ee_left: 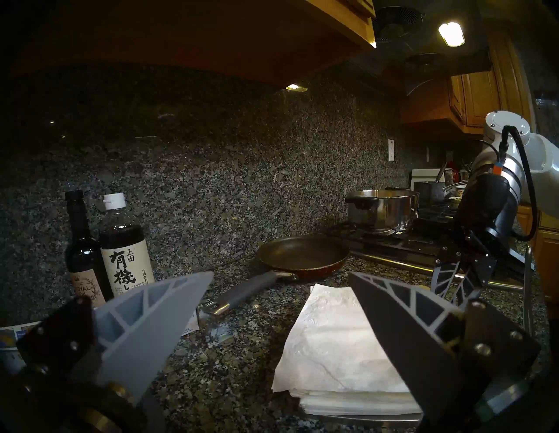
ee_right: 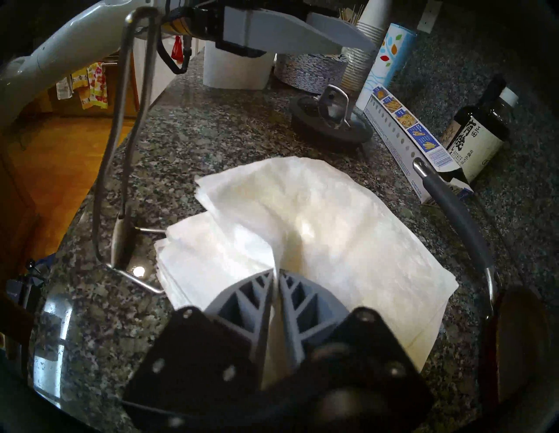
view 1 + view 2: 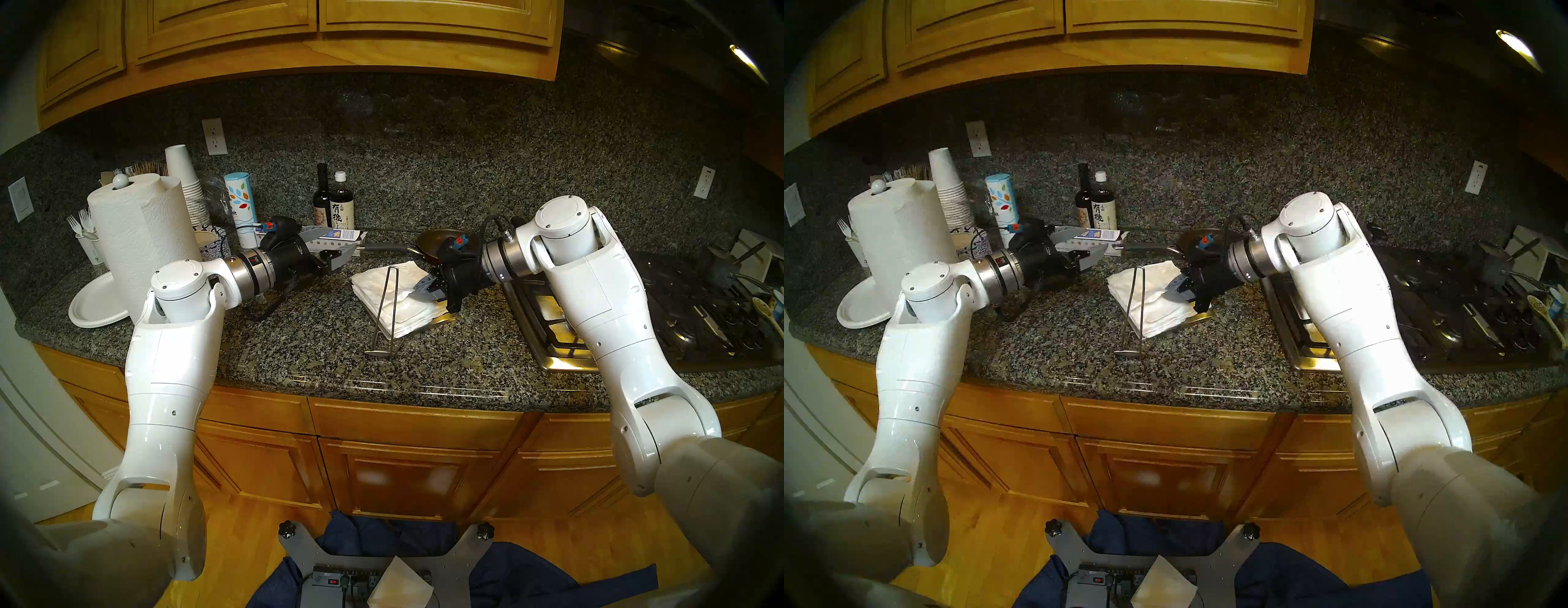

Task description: Take napkin out of napkin holder

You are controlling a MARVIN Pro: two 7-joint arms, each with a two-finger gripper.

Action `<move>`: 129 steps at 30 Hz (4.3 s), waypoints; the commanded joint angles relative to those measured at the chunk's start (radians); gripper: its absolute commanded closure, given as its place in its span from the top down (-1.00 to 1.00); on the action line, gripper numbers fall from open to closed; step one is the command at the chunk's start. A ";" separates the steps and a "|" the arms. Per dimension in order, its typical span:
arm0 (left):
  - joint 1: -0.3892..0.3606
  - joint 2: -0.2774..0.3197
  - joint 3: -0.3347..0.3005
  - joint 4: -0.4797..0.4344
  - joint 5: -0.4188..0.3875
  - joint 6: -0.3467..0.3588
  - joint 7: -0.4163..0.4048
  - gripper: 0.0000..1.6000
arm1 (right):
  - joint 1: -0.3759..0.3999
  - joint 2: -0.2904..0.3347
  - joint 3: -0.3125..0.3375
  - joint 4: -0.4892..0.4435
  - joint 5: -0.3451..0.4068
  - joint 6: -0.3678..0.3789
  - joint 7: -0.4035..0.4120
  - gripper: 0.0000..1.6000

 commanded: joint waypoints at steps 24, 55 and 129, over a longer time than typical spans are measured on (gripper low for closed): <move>-0.025 -0.012 -0.014 -0.034 -0.011 -0.005 -0.016 1.00 | -0.102 0.271 0.208 -0.306 -0.068 0.079 -0.010 -1.00; -0.022 -0.016 -0.017 -0.032 0.002 0.002 -0.024 1.00 | -0.373 0.335 0.380 -0.420 -0.063 0.133 -0.078 -1.00; -0.020 0.055 -0.077 -0.048 -0.015 0.117 -0.118 1.00 | -0.075 -0.001 0.152 -0.309 0.232 0.118 0.009 0.22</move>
